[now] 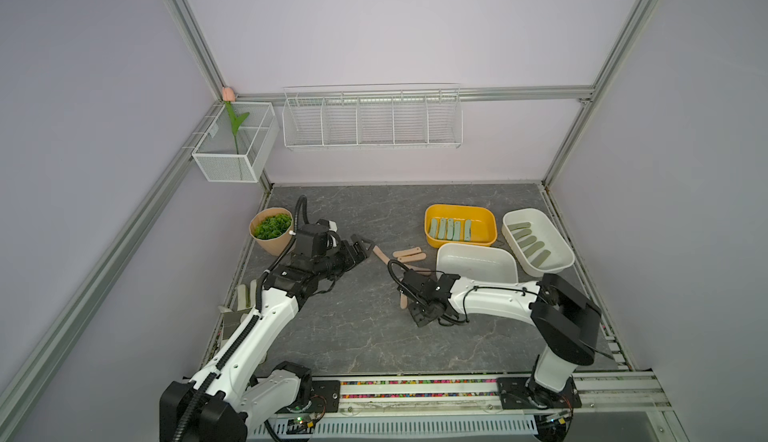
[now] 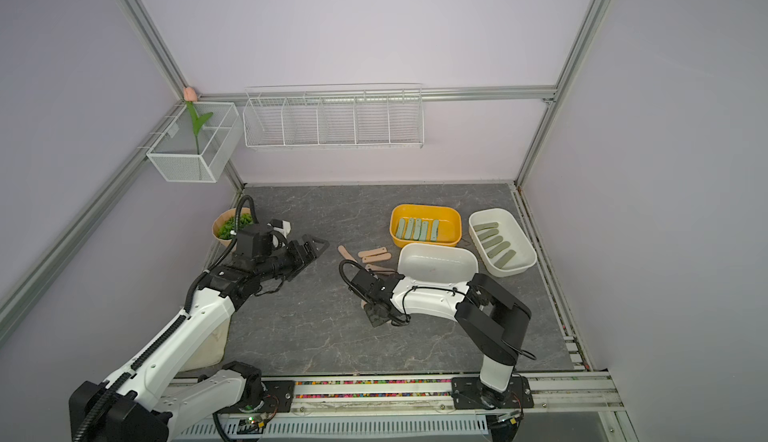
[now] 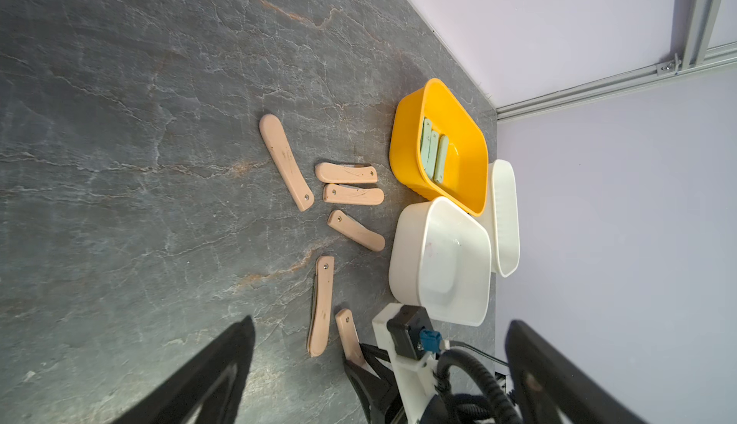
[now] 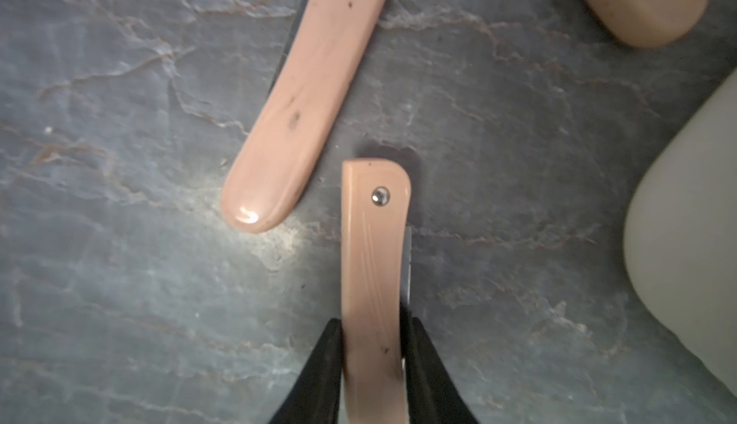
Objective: Place the fruit knives into the storage box by color
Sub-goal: Pick up the fruit knife from the center of the board, then place the fruit knife in the storage box.
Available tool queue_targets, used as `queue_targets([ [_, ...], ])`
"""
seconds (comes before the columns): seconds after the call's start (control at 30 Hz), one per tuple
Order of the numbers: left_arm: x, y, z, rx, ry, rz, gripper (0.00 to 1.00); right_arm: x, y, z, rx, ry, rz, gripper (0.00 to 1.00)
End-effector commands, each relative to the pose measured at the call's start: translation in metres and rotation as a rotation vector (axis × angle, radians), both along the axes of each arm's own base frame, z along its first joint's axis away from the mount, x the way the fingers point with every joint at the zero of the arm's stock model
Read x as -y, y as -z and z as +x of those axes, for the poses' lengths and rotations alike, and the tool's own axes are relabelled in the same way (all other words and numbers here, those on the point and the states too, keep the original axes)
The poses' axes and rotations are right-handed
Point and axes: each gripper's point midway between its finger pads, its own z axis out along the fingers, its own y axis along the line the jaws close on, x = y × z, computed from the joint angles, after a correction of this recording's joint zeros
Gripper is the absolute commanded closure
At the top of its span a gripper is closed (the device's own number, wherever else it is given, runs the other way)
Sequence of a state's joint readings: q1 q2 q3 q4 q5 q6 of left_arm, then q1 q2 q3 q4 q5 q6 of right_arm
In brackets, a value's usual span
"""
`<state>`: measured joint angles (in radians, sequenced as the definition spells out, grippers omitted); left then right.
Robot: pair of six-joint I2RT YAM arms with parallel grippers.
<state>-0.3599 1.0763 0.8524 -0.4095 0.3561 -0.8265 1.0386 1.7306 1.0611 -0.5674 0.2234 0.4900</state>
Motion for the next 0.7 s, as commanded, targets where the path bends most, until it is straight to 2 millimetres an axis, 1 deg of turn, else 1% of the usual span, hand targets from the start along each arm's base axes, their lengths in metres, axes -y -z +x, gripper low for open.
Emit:
queue_targets([
  [0.0,0.002,-0.003,0.004,0.007,-0.004,-0.019,0.01,0.005,-0.022,-0.002,0.014,0.006,0.028,0.71],
  [0.07,0.003,-0.004,0.004,0.008,-0.001,-0.021,0.01,0.004,-0.035,0.0,0.029,0.008,0.052,0.71],
  [0.17,0.005,-0.006,0.006,0.013,0.001,-0.021,0.01,0.004,-0.061,0.009,0.064,0.024,0.105,0.72],
  [0.23,0.01,-0.008,0.007,0.017,0.011,-0.021,0.01,0.008,-0.08,0.018,0.089,0.049,0.148,0.72],
  [0.33,0.022,-0.011,0.009,0.023,0.033,-0.014,0.01,0.02,-0.105,0.034,0.115,0.108,0.216,0.72],
  [0.4,0.032,-0.013,0.011,0.028,0.054,-0.009,0.01,0.032,-0.115,0.045,0.129,0.153,0.244,0.72],
  [0.47,0.044,-0.014,0.013,0.029,0.073,-0.005,0.01,0.046,-0.121,0.056,0.136,0.205,0.266,0.72],
  [0.53,0.057,-0.014,0.016,0.028,0.092,-0.008,0.01,0.058,-0.122,0.065,0.123,0.258,0.292,0.72],
  [0.67,0.081,-0.013,0.022,0.032,0.126,-0.001,0.01,0.076,-0.116,0.079,0.082,0.363,0.348,0.72],
])
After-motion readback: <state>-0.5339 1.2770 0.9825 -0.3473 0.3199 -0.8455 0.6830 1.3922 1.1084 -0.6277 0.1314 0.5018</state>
